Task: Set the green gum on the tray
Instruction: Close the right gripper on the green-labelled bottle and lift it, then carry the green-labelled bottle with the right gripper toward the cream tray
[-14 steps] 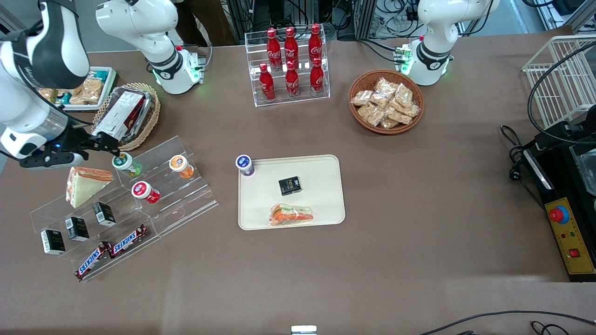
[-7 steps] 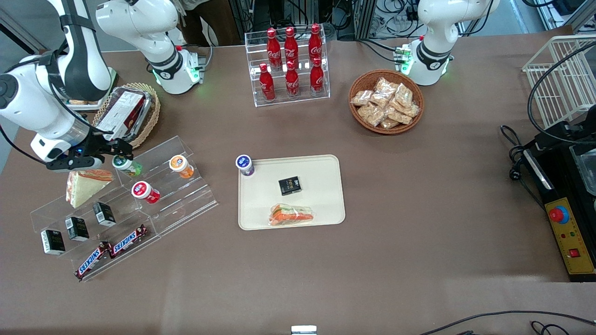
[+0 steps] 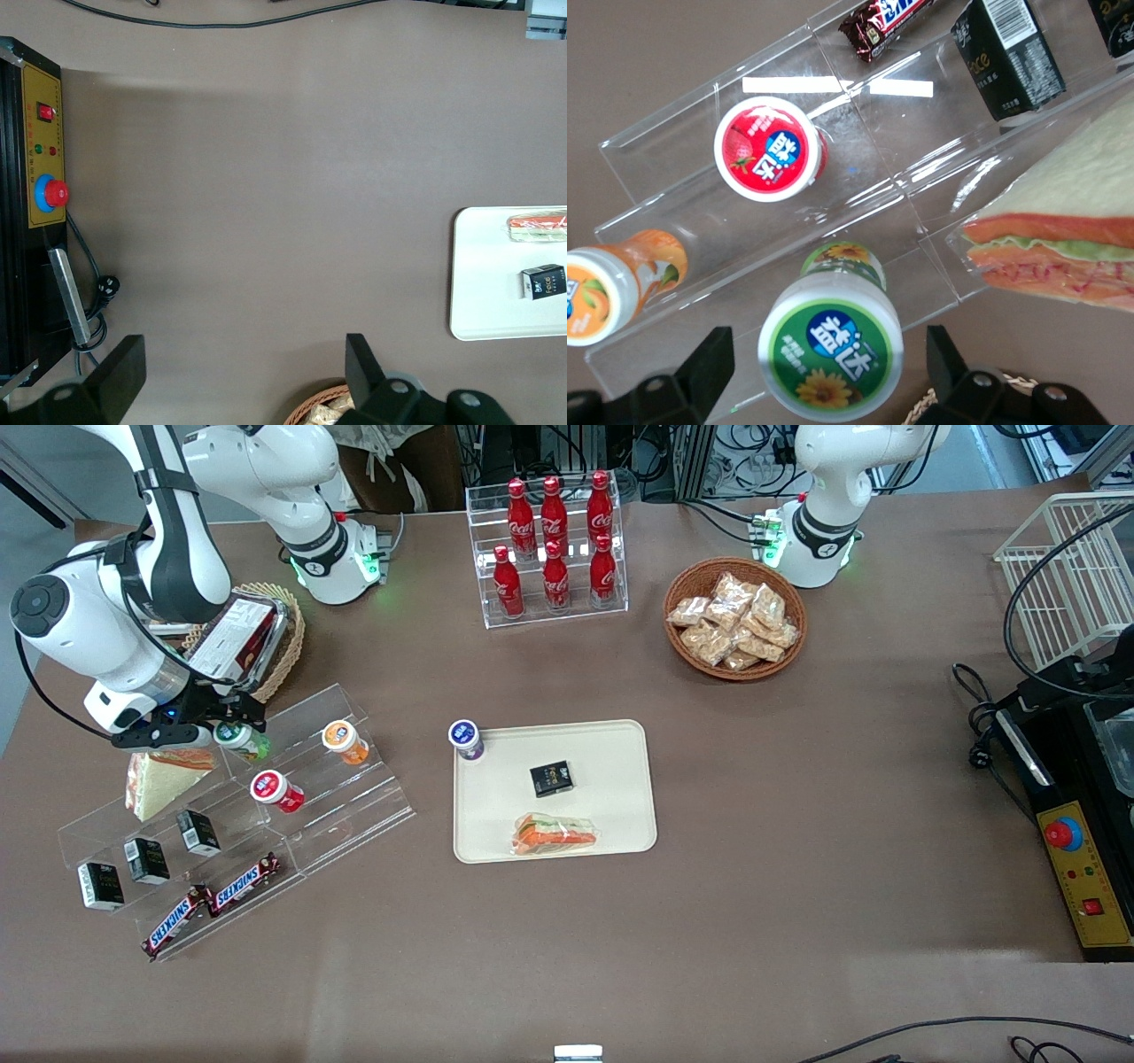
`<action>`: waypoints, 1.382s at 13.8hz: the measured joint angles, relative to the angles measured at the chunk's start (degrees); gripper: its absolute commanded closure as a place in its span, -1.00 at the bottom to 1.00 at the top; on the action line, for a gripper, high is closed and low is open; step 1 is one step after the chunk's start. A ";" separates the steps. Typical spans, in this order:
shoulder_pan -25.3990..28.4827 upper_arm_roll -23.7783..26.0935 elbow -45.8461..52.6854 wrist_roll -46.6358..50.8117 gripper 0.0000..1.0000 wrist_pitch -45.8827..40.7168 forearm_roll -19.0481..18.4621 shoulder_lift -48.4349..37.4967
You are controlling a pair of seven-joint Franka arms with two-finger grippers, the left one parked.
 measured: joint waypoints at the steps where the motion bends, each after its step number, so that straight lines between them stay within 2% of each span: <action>1: 0.00 0.00 -0.02 0.00 0.28 0.03 0.00 0.10; 10: 0.00 -0.01 2.26 0.00 0.30 -1.36 0.00 0.26; 16: 0.24 0.80 21.31 0.09 0.28 -26.93 0.00 -0.85; 19: 0.30 2.03 29.42 1.30 0.28 -36.04 0.01 -1.09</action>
